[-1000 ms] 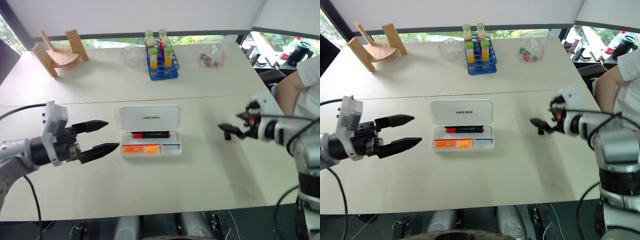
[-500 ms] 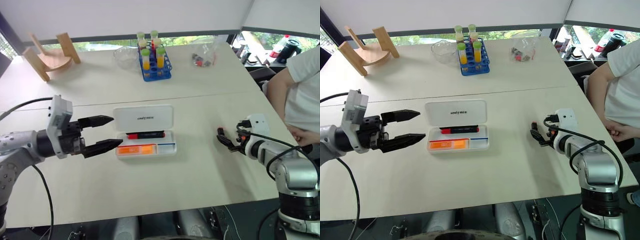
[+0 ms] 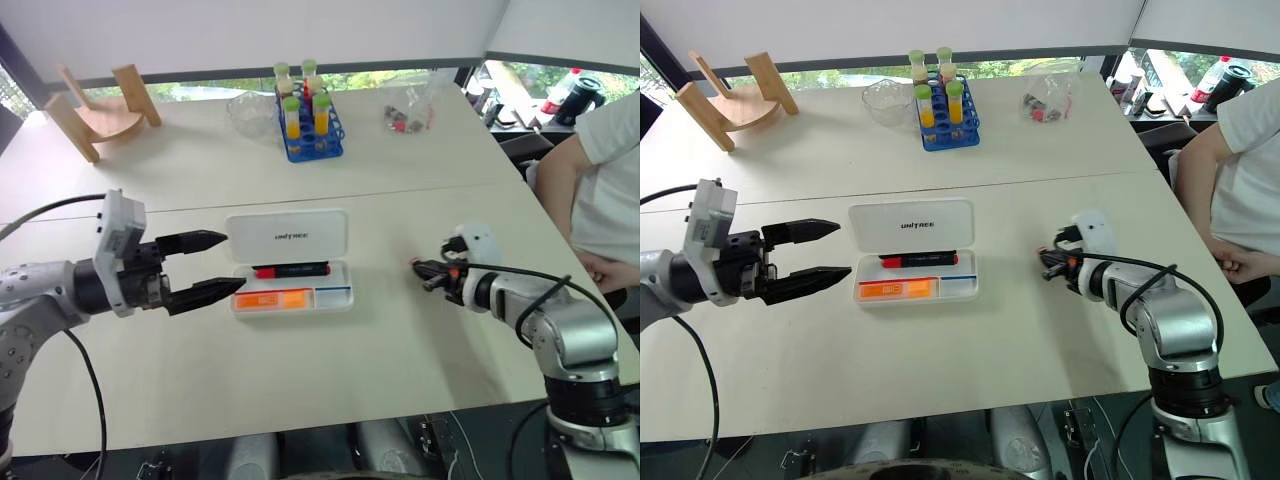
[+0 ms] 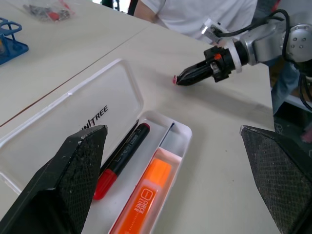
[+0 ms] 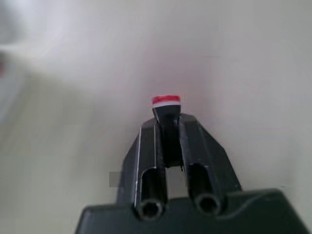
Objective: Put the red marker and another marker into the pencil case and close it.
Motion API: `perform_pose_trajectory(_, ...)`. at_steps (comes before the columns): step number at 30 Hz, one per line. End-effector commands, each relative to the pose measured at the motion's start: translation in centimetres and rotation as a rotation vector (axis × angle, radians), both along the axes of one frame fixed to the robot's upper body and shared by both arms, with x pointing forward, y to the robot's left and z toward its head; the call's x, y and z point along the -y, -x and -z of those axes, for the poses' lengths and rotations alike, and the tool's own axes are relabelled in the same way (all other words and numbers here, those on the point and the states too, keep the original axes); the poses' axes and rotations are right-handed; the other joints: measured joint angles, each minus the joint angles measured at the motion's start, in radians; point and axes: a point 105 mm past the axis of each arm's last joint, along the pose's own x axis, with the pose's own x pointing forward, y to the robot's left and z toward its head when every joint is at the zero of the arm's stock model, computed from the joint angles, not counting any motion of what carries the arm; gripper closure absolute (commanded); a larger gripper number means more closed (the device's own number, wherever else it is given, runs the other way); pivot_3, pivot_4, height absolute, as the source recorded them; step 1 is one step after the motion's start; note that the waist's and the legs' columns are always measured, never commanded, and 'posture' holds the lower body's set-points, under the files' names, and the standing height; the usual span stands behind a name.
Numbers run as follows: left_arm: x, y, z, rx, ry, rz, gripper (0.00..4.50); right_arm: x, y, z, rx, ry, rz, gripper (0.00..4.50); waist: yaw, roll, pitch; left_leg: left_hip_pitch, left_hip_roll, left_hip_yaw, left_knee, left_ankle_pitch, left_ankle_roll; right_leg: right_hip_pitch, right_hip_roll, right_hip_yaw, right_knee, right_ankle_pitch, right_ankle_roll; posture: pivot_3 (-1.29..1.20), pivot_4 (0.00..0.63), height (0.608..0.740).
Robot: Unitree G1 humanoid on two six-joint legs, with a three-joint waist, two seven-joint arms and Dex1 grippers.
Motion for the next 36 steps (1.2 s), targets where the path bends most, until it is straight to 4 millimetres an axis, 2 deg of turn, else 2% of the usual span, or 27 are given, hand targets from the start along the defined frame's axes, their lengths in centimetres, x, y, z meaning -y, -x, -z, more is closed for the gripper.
perform_pose_trajectory(1,0.4,0.2,-0.5,0.033,-0.013,0.019,0.0,-3.8,1.5,-2.9,0.052,-0.018,-0.325,4.48,0.001,0.0,0.0,0.0,0.0,0.0,0.0,0.0,0.0,0.0,0.0,0.0,0.0,0.0,0.0,0.0,0.15,0.74)
perform_pose_trajectory(7,0.7,0.2,-0.4,0.037,-0.016,0.022,0.0,-6.3,1.8,-1.0,0.033,0.086,-0.604,4.48,0.009,-0.002,0.0,-0.001,0.0,-0.002,0.0,0.0,0.0,0.001,-0.001,-0.003,-0.002,0.0,0.0,0.0,0.15,0.74)
perform_pose_trajectory(14,0.7,1.0,-0.1,0.033,-0.021,-0.007,0.0,-7.8,0.5,0.7,0.039,0.144,-0.693,4.48,0.012,-0.002,0.001,-0.002,0.0,-0.001,0.001,0.0,0.0,0.0,-0.002,-0.002,-0.001,0.0,0.0,0.0,0.15,0.74)
perform_pose_trajectory(19,0.7,1.3,0.2,0.028,-0.019,-0.024,0.0,-7.9,0.7,1.0,0.024,0.169,-0.747,2.21,0.021,-0.002,0.001,-0.002,0.0,-0.001,0.001,0.0,0.0,0.0,-0.002,-0.002,-0.001,0.0,0.0,0.0,0.15,0.74)
perform_pose_trajectory(23,0.6,1.3,0.3,0.025,-0.023,-0.037,0.0,-8.2,0.6,0.3,0.048,0.161,-0.757,0.25,0.025,-0.002,0.001,-0.002,0.0,-0.001,0.002,0.0,-0.001,0.0,-0.002,-0.003,-0.001,0.0,0.0,0.0,0.15,0.74)
perform_pose_trajectory(24,0.5,1.2,0.4,0.022,-0.025,-0.043,0.0,-8.3,0.6,-0.2,0.057,0.156,-0.754,0.04,0.025,-0.002,0.001,-0.002,0.0,-0.001,0.002,0.0,-0.001,0.0,-0.002,-0.002,-0.001,0.0,0.0,0.0,0.15,0.74)
perform_pose_trajectory(28,-0.2,0.7,0.8,-0.007,-0.038,-0.091,0.0,-8.0,0.3,-2.9,0.12,0.126,-0.726,0.04,0.025,-0.002,0.001,-0.002,0.0,-0.001,0.002,0.0,-0.001,0.0,-0.002,-0.003,-0.001,0.0,0.0,0.0,0.15,0.74)
perform_pose_trajectory(33,-2.1,-0.8,1.0,-0.017,-0.045,-0.177,0.0,-6.1,1.0,-7.5,0.183,-0.003,-0.64,0.04,0.028,-0.002,0.001,-0.002,0.0,-0.001,0.001,0.0,-0.001,0.0,-0.002,-0.003,-0.001,0.0,0.0,0.0,0.15,0.74)
perform_pose_trajectory(36,-2.4,-1.0,1.2,-0.038,-0.042,-0.177,0.0,-4.8,1.6,-8.7,0.196,-0.031,-0.587,0.04,0.027,-0.002,0.001,-0.002,0.0,-0.001,0.001,0.0,-0.001,0.0,-0.002,-0.003,-0.001,0.0,0.0,0.0,0.15,0.74)
